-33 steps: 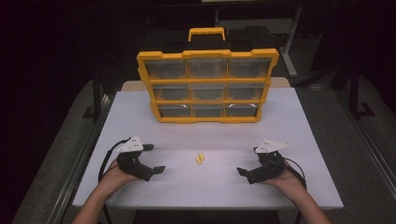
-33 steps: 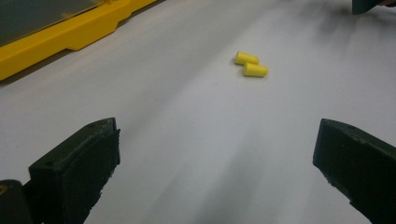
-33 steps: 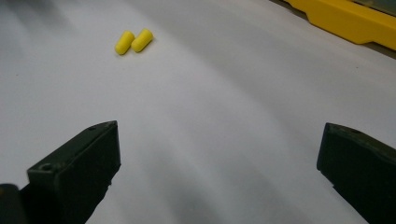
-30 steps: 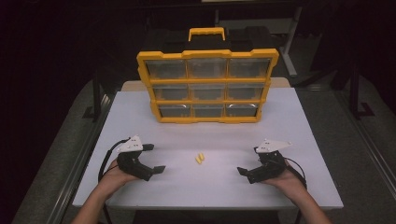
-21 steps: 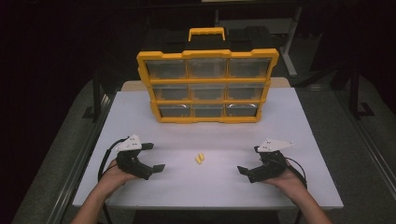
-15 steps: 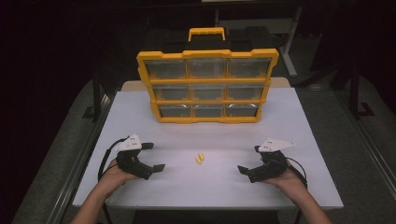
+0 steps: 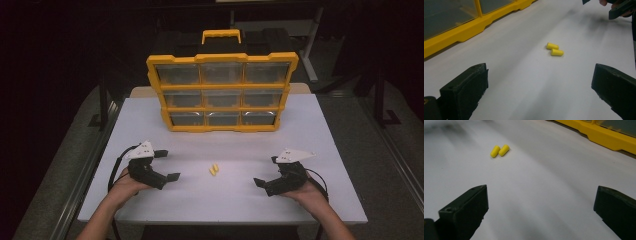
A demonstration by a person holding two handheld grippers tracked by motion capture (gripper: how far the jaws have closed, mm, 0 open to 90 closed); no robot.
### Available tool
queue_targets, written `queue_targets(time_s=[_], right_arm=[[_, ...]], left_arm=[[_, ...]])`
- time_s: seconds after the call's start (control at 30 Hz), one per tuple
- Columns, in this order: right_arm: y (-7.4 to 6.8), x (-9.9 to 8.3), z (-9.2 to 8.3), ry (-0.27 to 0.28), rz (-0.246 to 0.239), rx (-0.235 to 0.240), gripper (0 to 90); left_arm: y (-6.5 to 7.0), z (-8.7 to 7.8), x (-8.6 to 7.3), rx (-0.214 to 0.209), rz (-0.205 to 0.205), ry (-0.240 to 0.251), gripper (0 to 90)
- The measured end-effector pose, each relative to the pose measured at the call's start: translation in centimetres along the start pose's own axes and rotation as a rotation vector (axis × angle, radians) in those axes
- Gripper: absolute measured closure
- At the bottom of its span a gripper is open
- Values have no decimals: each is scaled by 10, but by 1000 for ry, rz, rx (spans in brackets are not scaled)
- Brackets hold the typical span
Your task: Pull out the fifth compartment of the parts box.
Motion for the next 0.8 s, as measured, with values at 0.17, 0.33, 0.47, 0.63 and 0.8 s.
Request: queue_targets(time_s=[0.17, 0.33, 0.47, 0.63, 0.8], right_arm=[[0, 0, 0, 1, 2, -2, 0], [0, 1, -1, 7, 3, 2, 0], [1, 1, -1, 6, 6, 1, 0], [0, 1, -2, 8, 3, 3, 0], [0, 1, -2, 10, 0, 4, 0]], left_arm=[[0, 2, 3, -4, -2, 13, 3], [-1, 5, 6, -9, -2, 25, 3], [-2, 9, 7, -12, 2, 24, 3], [-2, 12, 10, -14, 6, 25, 3], [-2, 13, 11, -17, 9, 30, 3]])
Point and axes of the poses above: each handheld gripper's, and its own axes: z roughly forward along the jaws, x roughly out of its top, y roughly to its right, the point moved 2 cm from there along z, roughly forward along the jaws, and after that the axes turned 6 degrees about z, right-handed, at the moved point
